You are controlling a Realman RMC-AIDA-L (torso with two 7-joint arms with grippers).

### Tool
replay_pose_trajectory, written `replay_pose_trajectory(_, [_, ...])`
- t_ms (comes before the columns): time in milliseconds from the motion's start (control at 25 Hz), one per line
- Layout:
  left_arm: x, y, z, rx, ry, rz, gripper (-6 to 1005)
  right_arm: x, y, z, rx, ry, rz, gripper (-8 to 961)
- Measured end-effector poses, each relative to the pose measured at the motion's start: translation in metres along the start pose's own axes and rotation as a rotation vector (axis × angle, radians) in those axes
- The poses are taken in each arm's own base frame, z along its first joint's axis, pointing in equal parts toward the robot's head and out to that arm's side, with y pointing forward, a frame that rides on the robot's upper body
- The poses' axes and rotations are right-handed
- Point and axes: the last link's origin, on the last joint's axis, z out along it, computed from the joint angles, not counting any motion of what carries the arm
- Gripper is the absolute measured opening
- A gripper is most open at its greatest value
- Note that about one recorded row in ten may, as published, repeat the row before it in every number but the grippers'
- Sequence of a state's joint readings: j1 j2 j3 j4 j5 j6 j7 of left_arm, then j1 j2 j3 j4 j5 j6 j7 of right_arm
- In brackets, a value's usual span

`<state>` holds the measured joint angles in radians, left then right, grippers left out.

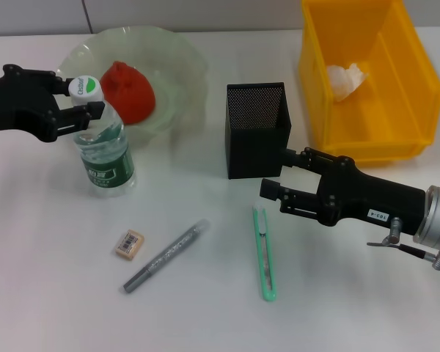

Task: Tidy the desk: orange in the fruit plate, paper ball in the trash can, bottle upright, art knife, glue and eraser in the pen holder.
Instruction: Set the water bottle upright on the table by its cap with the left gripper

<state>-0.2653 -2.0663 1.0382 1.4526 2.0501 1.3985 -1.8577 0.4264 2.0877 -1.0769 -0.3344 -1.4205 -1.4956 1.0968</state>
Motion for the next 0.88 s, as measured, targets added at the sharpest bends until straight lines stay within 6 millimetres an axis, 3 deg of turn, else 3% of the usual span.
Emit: replay_pose_trajectory(880, [-0.0036,-0.0020,-0.0041,0.001,0.019,-0.035,579,0.0011,0.0005,0.0007,-0.002,0.001,0.008,769])
